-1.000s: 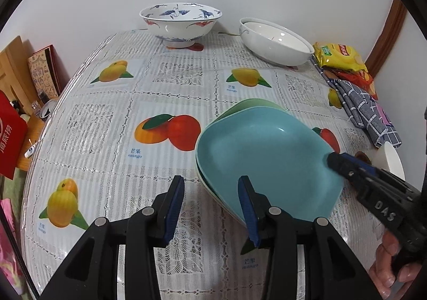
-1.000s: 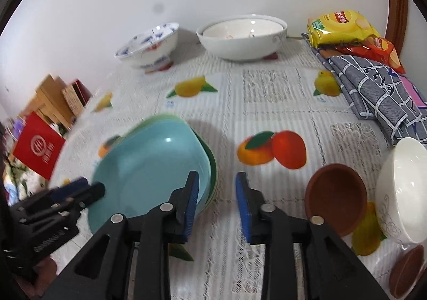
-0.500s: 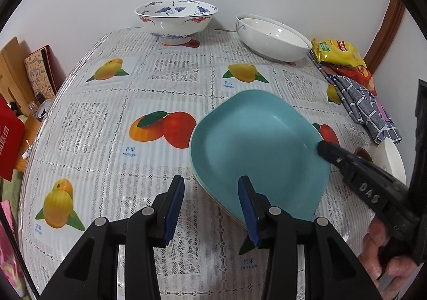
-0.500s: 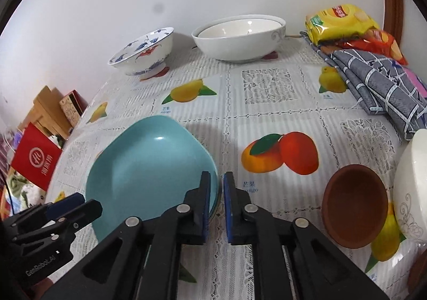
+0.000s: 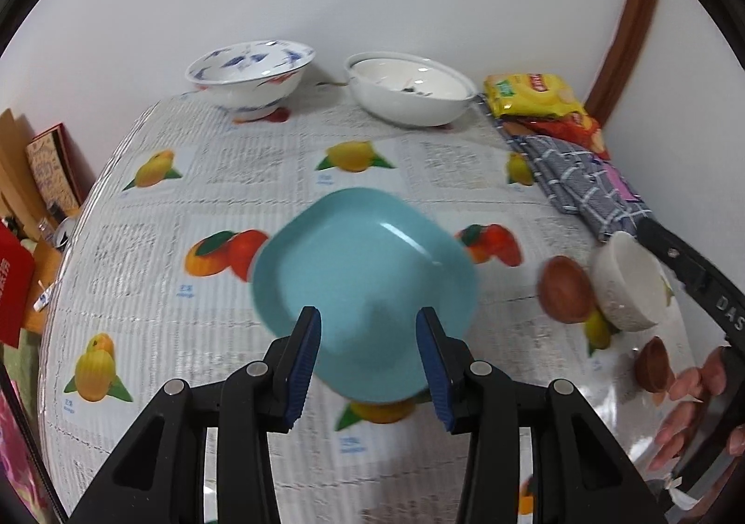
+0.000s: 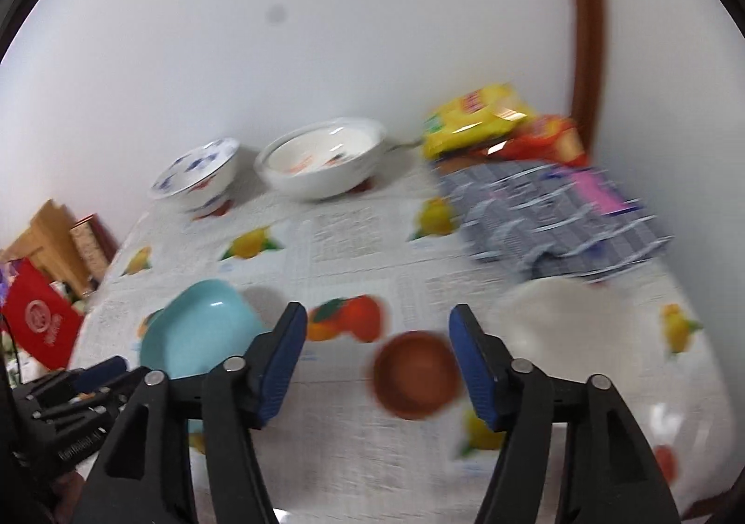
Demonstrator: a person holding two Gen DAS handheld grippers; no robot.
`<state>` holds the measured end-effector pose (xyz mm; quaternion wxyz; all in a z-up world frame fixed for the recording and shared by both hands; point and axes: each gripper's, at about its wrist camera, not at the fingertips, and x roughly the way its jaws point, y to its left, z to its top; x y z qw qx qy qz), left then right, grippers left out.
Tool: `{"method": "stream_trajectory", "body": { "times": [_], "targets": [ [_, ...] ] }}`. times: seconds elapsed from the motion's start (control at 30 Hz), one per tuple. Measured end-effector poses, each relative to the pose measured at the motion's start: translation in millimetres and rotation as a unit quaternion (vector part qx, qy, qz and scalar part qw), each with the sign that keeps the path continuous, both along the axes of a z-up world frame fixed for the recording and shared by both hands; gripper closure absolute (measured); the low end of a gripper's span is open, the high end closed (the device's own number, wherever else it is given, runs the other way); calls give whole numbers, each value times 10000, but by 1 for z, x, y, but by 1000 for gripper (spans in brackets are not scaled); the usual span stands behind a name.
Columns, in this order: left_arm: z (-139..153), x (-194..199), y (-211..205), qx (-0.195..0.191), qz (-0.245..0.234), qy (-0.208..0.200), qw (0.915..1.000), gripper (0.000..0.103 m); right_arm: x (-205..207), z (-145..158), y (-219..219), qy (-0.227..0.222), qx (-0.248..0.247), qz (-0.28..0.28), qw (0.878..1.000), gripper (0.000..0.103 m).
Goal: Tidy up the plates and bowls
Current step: 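Move both tools toward the rim of the small brown clay bowl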
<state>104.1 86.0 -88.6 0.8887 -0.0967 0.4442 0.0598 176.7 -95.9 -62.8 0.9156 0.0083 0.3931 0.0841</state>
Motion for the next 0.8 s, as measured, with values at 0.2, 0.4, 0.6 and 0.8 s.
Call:
{"method": "stream_trajectory", "body": {
  "times": [0.2, 0.4, 0.6, 0.8],
  "targets": [
    [9, 0, -33, -18, -194, -118, 9997, 62, -30, 15, -71, -161, -354, -799, 9960, 24],
    [11, 0, -68, 68, -289, -194, 9994, 53, -57, 5, -131, 45, -264, -1332, 9907, 24],
    [9, 8, -98, 162, -502, -127, 9985, 41, -77, -20, -167, 337, 219, -1681, 9849, 25],
    [0, 18, -115, 110, -574, -73, 9983, 39, -75, -44, -181, 602, 353, -1799, 9812, 25]
  ]
}}
